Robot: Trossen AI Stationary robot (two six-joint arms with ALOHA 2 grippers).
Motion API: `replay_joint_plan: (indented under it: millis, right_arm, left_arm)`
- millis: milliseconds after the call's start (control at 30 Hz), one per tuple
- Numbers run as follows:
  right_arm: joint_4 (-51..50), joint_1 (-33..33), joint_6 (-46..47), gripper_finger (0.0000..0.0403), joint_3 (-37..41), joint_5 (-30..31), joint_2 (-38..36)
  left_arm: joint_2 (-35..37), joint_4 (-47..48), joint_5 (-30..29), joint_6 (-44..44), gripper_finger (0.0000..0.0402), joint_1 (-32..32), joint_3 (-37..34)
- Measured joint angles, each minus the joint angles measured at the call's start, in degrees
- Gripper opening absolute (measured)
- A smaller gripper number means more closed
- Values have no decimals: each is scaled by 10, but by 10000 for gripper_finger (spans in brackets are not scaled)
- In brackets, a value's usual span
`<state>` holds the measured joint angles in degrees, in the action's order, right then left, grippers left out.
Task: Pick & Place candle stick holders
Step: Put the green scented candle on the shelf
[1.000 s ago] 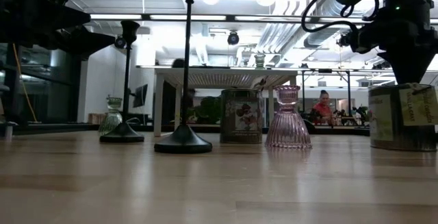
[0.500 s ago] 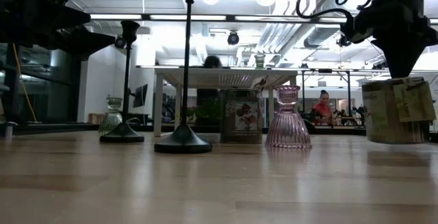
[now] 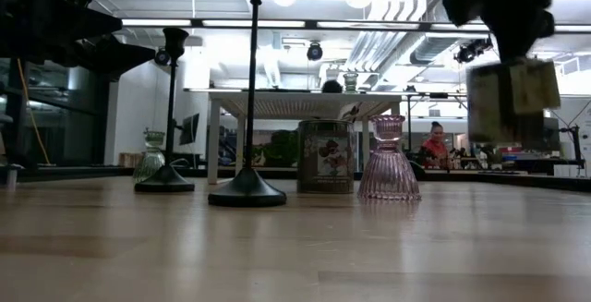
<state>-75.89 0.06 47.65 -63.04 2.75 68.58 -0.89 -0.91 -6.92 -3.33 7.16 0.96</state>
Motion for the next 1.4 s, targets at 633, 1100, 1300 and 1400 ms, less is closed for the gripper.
replay_joint_plan:
  millis: [633,1100,1300,1400]
  right_arm:
    - [-43,-210,-299,3,-267,-17,90]
    - [-54,-315,-393,4,-490,-44,268]
    - [-57,-349,-403,4,-524,-47,320]
    - [-52,-366,-404,4,-526,-53,337]
  left_arm:
    - [0,0,0,0,372,0,0]
    - [0,0,0,0,372,0,0]
    - [0,0,0,0,372,0,0]
    - [0,0,0,0,372,0,0]
